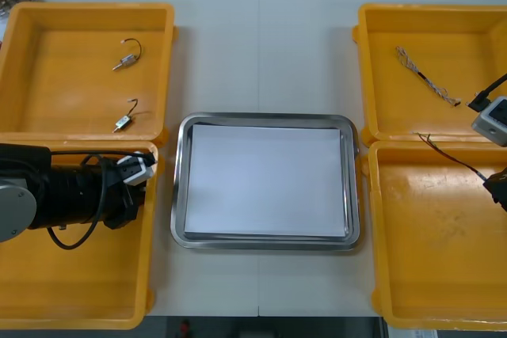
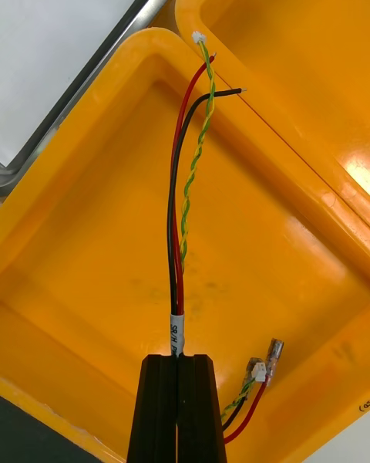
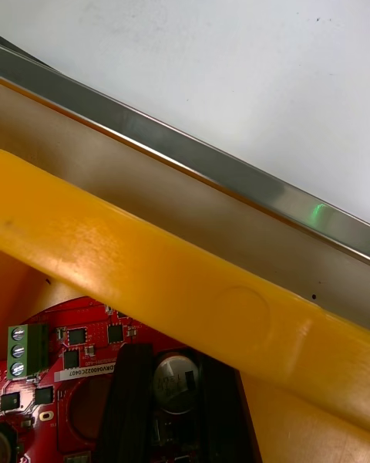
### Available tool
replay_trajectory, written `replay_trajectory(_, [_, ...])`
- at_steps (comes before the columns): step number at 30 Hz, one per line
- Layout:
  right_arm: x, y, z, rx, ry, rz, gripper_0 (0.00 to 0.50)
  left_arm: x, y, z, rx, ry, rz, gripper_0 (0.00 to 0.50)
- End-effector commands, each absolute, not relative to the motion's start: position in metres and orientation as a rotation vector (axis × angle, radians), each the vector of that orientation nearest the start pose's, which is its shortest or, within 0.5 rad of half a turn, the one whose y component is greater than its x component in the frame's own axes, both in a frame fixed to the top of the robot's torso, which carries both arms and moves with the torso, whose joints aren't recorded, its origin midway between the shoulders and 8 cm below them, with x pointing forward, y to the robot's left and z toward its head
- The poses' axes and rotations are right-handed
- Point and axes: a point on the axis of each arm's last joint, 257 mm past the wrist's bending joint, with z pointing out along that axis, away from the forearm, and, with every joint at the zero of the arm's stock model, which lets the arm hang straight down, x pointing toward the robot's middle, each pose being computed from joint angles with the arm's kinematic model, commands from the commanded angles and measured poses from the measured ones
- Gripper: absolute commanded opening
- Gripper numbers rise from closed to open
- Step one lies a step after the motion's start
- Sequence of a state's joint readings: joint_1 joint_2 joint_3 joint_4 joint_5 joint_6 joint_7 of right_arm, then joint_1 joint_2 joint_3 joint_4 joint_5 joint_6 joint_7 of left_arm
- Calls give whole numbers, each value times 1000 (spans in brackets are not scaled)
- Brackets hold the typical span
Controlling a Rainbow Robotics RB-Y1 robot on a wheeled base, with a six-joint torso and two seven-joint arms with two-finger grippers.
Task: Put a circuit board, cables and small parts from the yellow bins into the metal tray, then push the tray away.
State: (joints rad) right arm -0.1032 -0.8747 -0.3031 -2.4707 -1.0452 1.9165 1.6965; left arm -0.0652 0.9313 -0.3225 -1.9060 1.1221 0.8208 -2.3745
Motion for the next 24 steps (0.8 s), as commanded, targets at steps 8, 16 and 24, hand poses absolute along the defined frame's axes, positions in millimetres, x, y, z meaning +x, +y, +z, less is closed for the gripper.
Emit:
replay_trajectory(8, [332,-311,-130,-927,2471,-201,0,421,233,-273,1265,2019,-167,0])
replay_trajectory(16, [331,-310,-131,-929,2471,-198,0,418,238,-252,1302,2019,-151,0])
replay_trajectory(24, [331,-310,-131,-928,2473,-197,0,408,256,-228,1308,2057,-131,0])
